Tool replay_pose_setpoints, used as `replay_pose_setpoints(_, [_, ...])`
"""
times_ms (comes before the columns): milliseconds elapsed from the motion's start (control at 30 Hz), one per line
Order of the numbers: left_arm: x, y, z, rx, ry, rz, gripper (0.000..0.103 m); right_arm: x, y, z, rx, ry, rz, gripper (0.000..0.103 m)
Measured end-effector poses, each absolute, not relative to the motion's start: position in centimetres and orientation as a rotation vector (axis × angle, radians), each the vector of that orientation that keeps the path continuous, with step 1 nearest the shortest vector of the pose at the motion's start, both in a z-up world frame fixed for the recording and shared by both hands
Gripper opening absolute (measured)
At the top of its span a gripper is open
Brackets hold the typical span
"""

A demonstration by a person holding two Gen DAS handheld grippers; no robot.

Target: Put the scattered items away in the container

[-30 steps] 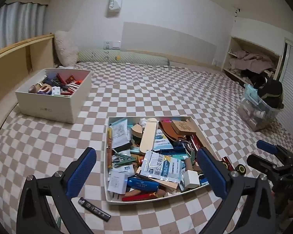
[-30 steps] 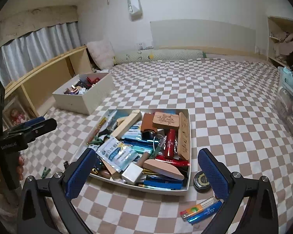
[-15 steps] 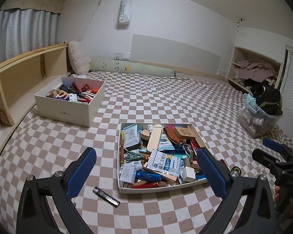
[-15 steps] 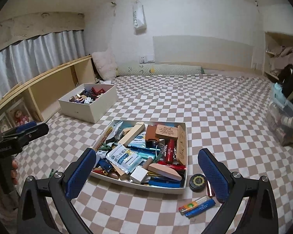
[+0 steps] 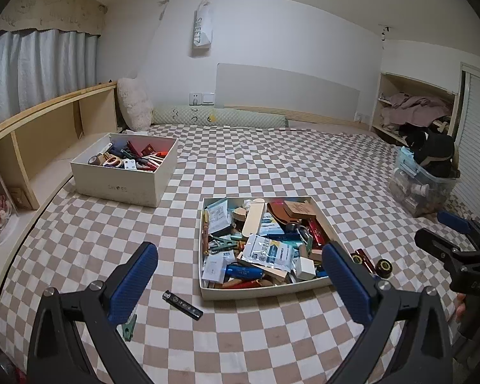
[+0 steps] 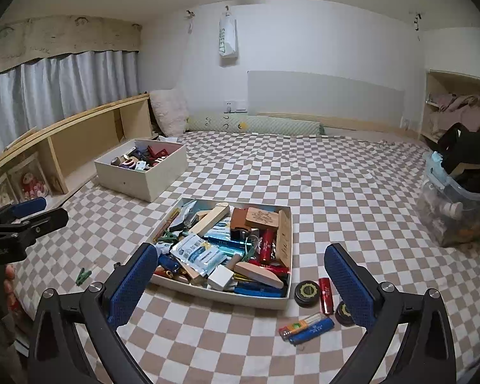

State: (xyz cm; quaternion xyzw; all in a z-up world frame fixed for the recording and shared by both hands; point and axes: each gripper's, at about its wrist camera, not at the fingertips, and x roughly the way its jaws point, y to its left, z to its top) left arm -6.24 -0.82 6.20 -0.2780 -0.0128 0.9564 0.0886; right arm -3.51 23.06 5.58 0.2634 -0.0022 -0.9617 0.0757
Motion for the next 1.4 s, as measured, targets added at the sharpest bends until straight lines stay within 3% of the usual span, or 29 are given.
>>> replay_pose_setpoints(1400, [-0.7,-0.7,3.1,-0.905,-0.001,2.846,0.103,1.8,23.0,3.4,0.816,0.01,-2.911,0.103])
